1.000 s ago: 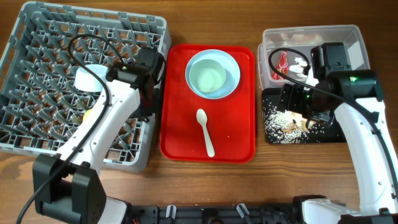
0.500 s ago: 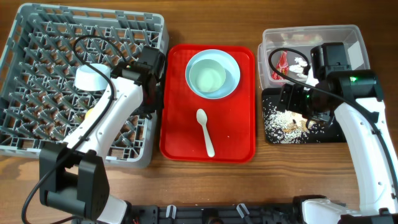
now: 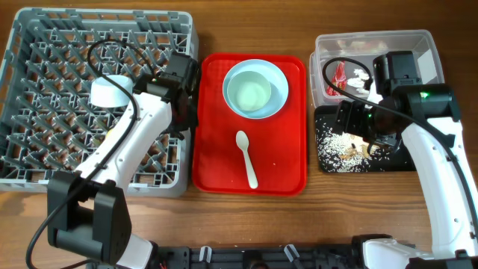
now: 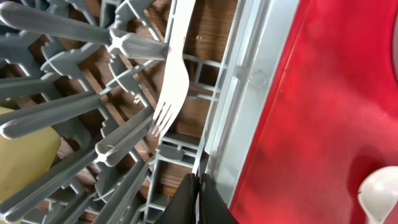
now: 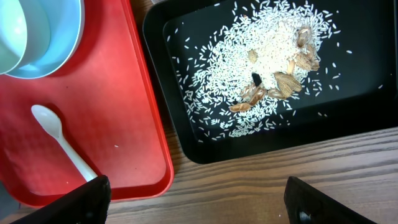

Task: Sort waste into correct bins and load items into the dishwasher rack
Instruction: 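Carry the white fork to the rack and insert it upright, then reach the left gripper to the white spoon and grasp it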

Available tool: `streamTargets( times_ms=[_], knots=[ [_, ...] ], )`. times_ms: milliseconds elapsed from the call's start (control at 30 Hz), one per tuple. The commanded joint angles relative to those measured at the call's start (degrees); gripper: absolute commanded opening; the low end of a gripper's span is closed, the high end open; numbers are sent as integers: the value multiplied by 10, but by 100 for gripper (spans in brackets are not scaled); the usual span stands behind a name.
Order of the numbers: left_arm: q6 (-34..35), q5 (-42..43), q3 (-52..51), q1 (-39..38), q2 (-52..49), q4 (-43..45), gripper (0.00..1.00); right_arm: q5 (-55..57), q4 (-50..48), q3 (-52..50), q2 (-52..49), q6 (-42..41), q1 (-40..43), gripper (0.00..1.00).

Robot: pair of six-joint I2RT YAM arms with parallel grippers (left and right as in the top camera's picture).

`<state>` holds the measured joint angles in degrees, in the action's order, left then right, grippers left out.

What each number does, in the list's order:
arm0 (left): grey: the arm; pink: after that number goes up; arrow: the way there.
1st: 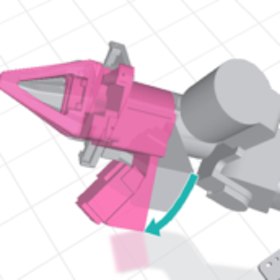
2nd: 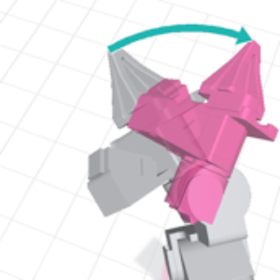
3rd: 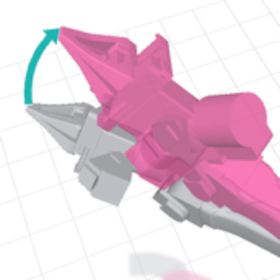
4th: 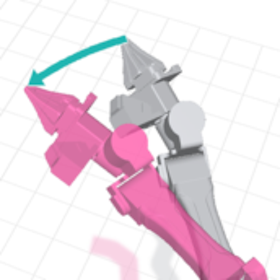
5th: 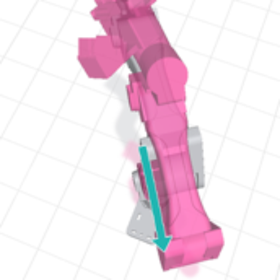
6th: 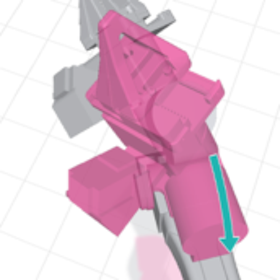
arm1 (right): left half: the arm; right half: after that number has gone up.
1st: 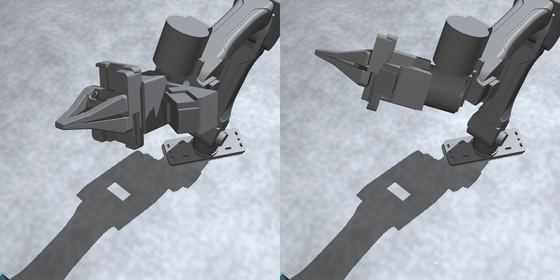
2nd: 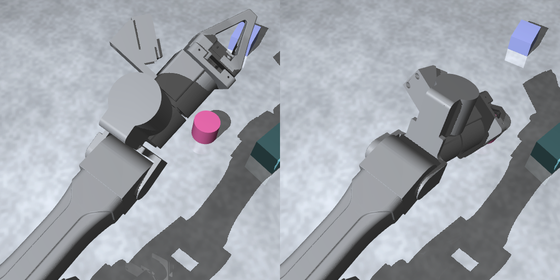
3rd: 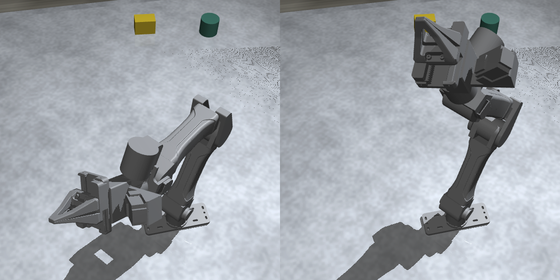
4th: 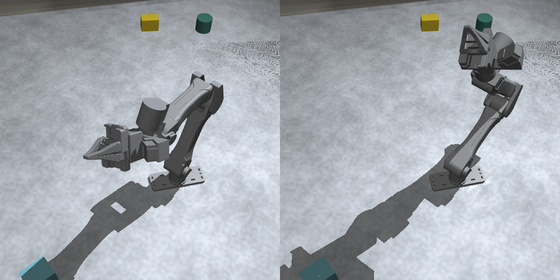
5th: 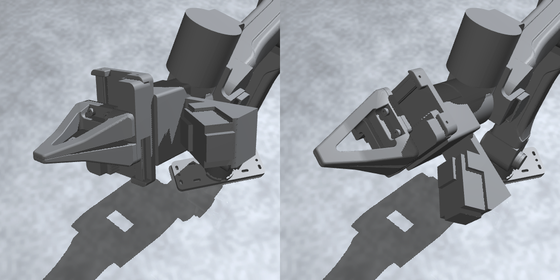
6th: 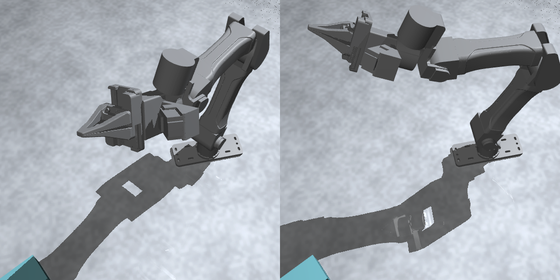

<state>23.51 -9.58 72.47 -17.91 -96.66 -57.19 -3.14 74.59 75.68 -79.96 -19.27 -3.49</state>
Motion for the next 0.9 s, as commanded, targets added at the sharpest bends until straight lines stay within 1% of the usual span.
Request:
streamTargets(
  times_ms=[0, 133, 267, 300, 367, 400, 433, 500, 533, 600, 633, 667, 733, 800, 867],
  knots=[
    [9, 21, -3, -2, -7, 8, 4, 6, 1, 1, 4, -2, 1, 90],
    [9, 21, -3, -2, -1, 1, 4, 6, 1, 1, 4, -2, 1, 90],
    [9, 21, 16, -2, 30, -30, 4, 6, 0, 1, 4, -2, 1, 90],
    [9, 21, 28, -2, 44, -39, 7, 6, 1, 1, 4, -2, 1, 90],
    [10, 27, 42, -2, 73, -45, 26, 6, 1, 1, 4, -2, 1, 90],
    [10, 42, 43, -2, 86, -44, 42, 6, 1, 1, 4, -2, 1, 90],
    [10, 71, 43, -2, 98, -40, 47, 6, 1, 1, 4, -2, 1, 90],
    [10, 155, 43, -3, 113, -34, 52, 6, 1, 1, 4, -2, 1, 90],
    [10, 227, 43, -9, 115, -28, 52, 6, 0, 1, 4, -2, 1, 90],
    [28, 233, 43, -29, 107, -23, 56, 6, 0, 1, 4, -2, 1, 90],
    [39, 230, 43, -40, 100, -20, 61, 6, 0, 1, 4, -2, 1, 91],
    [56, 226, 43, -57, 87, -17, 79, 6, 0, 1, 4, -2, 1, 91],
    [94, 211, 43, -83, 64, -11, 100, 6, 1, 1, 4, -2, 1, 91],
    [116, 202, 43, -110, 37, -4, 100, 6, 1, 1, 4, -2, 1, 91],
    [154, 176, 43, -142, 3, 2, 100, 6, 1, 1, 4, -2, 1, 91]
  ],
)
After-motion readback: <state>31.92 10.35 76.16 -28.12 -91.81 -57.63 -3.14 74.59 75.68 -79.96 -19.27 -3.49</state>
